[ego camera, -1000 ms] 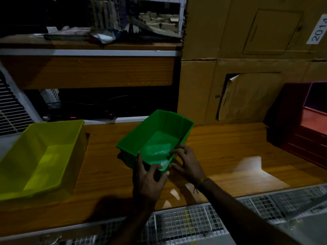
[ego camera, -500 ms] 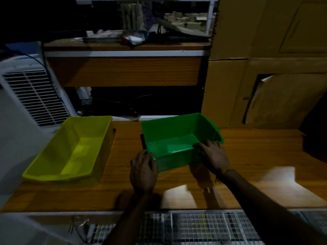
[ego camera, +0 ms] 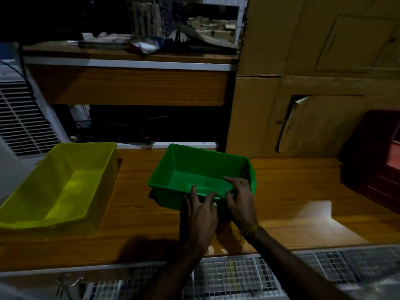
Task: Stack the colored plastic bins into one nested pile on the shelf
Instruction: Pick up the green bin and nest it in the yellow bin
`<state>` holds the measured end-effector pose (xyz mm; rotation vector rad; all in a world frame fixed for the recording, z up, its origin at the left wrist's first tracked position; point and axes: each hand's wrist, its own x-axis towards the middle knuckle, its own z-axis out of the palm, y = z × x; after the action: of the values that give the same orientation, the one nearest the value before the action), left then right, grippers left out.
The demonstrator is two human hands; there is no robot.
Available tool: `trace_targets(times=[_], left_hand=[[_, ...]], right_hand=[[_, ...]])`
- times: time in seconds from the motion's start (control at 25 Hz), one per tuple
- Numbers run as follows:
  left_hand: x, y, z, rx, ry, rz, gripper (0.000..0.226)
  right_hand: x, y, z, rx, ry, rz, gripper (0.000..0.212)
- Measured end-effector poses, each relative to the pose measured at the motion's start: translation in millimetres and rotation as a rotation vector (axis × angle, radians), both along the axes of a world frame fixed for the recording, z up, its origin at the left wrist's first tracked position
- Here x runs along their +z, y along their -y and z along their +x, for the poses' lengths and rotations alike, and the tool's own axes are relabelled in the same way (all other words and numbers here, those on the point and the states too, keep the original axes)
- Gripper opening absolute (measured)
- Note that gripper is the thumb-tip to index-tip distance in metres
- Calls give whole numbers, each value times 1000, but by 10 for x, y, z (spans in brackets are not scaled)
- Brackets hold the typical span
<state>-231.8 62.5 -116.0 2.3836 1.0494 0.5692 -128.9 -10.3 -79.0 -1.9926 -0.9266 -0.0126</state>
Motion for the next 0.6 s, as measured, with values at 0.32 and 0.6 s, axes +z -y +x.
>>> trace_targets(times=[0.32,0.6], left_hand=[[108,-211,-106,32,39,87,35],[268,-624,-363,106,206,-55,39]], right_hand=[[49,163,141,-35,240,-322,37],[80,7,145,20,328,-461,39]])
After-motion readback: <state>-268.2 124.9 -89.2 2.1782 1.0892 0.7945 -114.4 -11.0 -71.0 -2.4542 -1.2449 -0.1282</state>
